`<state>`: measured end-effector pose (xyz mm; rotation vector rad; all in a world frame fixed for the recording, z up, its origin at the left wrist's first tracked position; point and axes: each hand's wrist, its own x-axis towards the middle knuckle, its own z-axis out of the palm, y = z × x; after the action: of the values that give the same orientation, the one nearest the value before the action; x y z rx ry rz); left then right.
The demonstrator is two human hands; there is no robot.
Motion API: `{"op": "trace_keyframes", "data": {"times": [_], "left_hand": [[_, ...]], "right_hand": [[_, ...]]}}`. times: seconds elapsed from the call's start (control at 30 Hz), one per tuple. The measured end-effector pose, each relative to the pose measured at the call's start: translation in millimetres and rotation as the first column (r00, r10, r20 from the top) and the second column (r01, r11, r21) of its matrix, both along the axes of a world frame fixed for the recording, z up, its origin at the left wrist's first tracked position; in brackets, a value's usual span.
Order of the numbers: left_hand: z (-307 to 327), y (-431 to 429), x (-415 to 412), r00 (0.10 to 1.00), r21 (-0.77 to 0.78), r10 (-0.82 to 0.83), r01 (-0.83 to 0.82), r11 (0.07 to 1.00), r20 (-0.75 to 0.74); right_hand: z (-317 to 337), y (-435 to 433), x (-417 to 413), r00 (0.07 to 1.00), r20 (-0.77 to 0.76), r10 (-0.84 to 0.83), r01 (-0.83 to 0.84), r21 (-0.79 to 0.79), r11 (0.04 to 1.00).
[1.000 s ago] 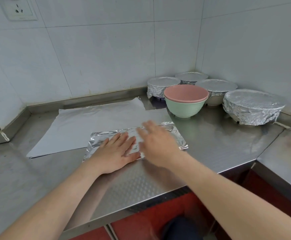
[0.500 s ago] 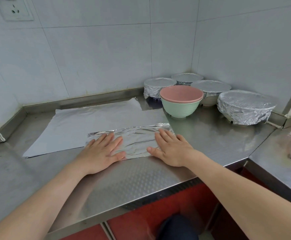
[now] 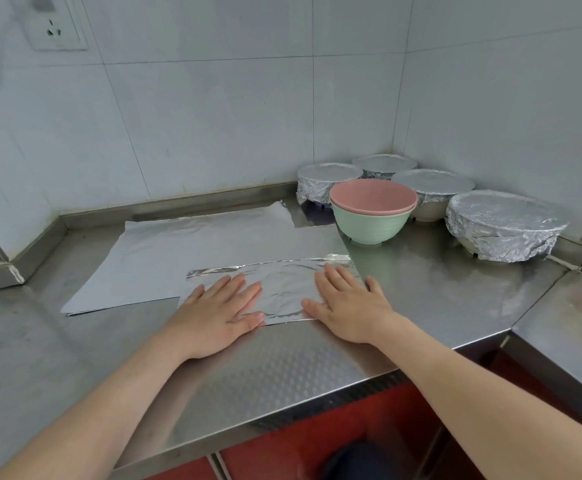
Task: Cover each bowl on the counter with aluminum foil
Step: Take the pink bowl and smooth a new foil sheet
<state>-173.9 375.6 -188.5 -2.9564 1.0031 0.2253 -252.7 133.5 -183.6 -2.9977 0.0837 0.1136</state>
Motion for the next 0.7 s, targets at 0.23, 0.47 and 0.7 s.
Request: {"op": "trace_keyframes", "data": {"times": [0.23,0.47,0.7], "left_hand": [[3.7,0.6,-0.7,0.999,-0.011,0.011,-0.012,1.0,-0.049],[22.8,42.9,-4.5,0.824,-0.249,0.522,-0.47,0.847,0.22],[17.9,52.0,1.2,0.774,-0.483,0.627,-0.583,0.654,-0.086]], "right_hand": [[-0.4,-7.1,-5.2,0.988,-0.015,-0.156,0.157,0.084,0.984],[-4.4,-6.9,-16.8,0.985,0.008,-0.17,0.169,0.062,0.984],[-3.2,-0.9,-18.2,0.984,0.036,-0.175,0.172,0.068,0.983]]}}
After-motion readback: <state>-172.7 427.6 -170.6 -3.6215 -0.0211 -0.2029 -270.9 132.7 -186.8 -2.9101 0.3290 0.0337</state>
